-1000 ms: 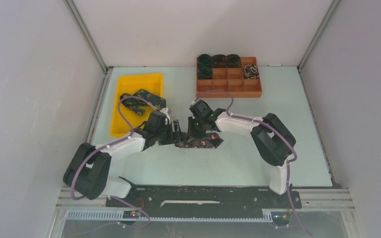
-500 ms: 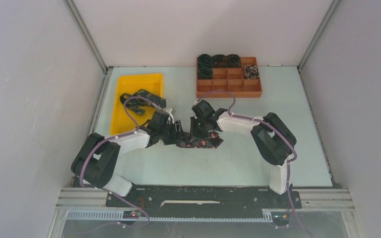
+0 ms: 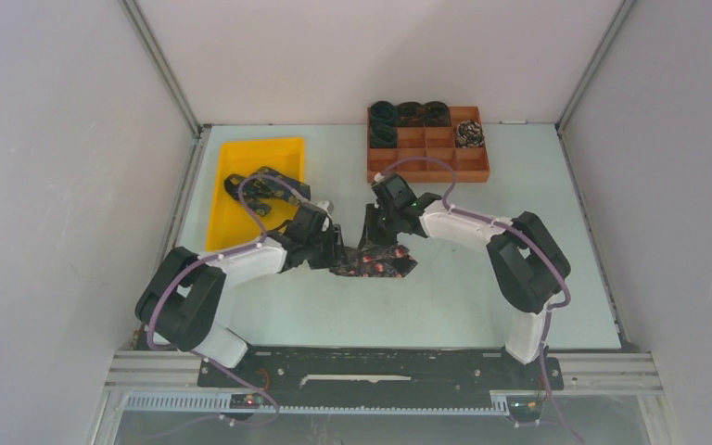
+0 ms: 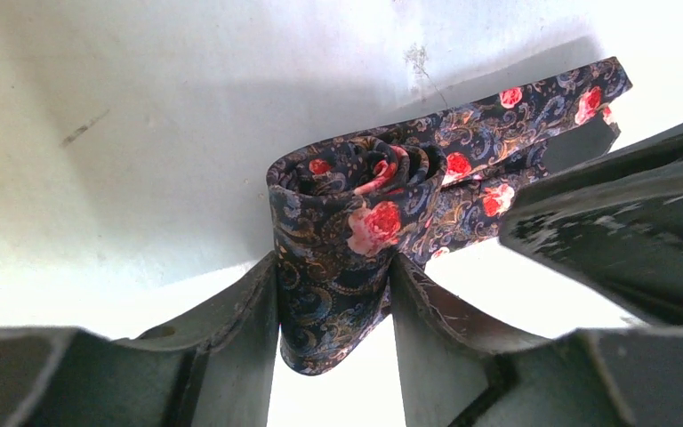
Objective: Roll the ties
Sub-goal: Roll the tie at the center of the board, then pick up the tie at the center of the board.
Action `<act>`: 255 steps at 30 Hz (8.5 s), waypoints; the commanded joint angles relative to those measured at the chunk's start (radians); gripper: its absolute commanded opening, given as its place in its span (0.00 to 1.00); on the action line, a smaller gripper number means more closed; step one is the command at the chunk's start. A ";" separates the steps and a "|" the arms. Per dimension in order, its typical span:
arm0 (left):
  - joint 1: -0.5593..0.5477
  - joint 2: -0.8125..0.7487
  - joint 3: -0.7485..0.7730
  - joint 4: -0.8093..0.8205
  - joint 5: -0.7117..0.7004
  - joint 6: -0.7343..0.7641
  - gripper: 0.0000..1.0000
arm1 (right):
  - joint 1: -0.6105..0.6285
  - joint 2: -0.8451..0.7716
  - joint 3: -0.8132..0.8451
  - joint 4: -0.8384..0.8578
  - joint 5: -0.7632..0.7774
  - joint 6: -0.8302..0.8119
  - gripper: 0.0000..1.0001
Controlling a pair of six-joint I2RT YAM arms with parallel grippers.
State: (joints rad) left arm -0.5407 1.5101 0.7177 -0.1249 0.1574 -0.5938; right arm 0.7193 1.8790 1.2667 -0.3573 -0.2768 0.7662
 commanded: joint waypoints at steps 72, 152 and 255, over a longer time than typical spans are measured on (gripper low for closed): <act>-0.387 0.154 0.559 -0.702 -0.706 0.059 0.80 | -0.197 -0.548 -0.332 0.035 0.002 -0.009 0.22; -0.093 0.148 0.391 -0.483 -0.315 0.231 0.31 | -0.132 -0.282 -0.222 0.047 -0.018 -0.022 0.20; -0.056 0.154 0.483 -0.619 -0.558 0.210 0.56 | 0.029 0.038 -0.137 0.470 -0.051 0.032 0.86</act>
State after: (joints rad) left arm -0.6079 1.6463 1.2041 -0.7731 -0.4061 -0.4072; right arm 0.7425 1.8851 1.0939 0.0536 -0.3164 0.7692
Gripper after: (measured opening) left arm 0.561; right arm 0.883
